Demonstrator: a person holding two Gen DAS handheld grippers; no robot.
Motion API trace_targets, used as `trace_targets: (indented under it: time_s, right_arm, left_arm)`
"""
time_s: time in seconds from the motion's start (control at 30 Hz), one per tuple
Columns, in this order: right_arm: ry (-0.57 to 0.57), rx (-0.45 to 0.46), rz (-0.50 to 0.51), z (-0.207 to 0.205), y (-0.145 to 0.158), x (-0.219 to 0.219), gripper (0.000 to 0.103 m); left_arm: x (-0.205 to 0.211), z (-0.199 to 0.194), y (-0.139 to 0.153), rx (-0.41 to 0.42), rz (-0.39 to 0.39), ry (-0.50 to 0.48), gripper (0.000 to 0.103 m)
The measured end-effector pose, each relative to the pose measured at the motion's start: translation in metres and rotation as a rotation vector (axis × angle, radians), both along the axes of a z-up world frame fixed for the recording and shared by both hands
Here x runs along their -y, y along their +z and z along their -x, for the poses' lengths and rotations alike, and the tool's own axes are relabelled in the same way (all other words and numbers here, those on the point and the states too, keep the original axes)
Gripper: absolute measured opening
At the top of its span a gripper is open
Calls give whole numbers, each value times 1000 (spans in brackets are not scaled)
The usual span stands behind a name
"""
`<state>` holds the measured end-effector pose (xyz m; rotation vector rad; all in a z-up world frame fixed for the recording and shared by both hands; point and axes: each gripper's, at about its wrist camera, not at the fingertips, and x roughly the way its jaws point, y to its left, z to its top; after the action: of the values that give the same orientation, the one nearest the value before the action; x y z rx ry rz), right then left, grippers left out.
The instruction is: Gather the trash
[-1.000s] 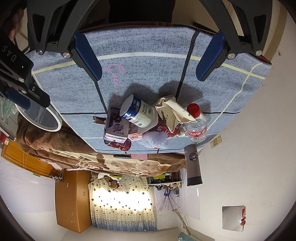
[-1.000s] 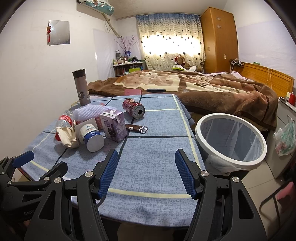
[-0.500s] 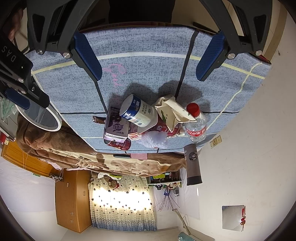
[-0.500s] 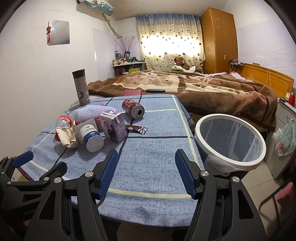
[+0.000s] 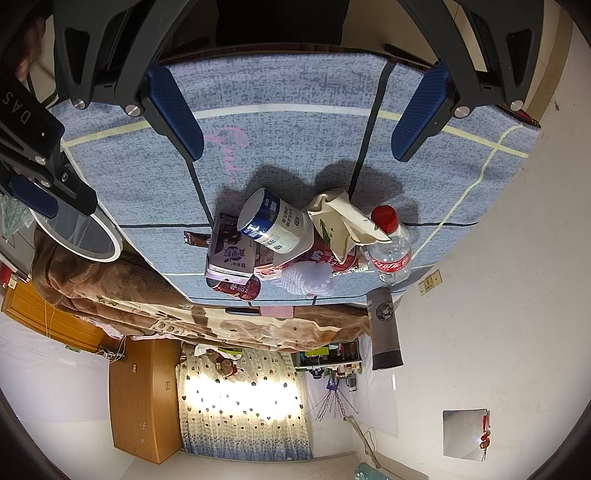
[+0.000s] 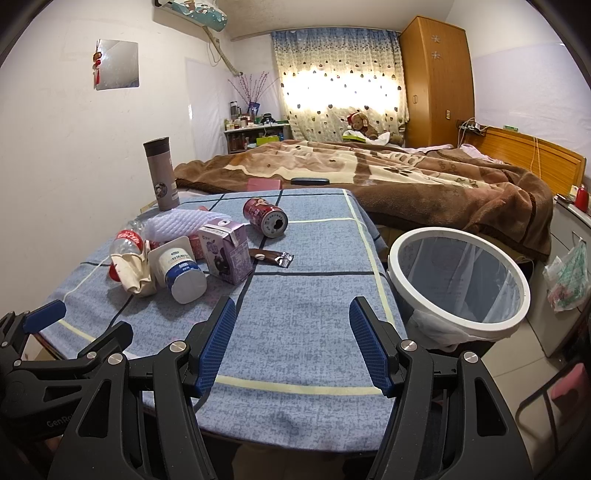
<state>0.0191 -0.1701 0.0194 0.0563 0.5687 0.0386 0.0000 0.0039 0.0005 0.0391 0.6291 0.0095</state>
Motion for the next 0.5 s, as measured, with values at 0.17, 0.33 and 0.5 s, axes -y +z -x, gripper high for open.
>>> trace_targets:
  time_s: [0.17, 0.33, 0.5]
  right_arm:
    - [0, 1, 1, 0, 0, 0, 66]
    - [19, -14, -11, -2, -1, 2, 66]
    - [67, -38, -22, -21, -4, 1, 66]
  left_arm:
    - [0, 0, 0, -1, 1, -1, 103]
    - [-10, -5, -1, -16, 14, 2, 103]
    - [-35, -19, -4, -37, 32, 29, 103]
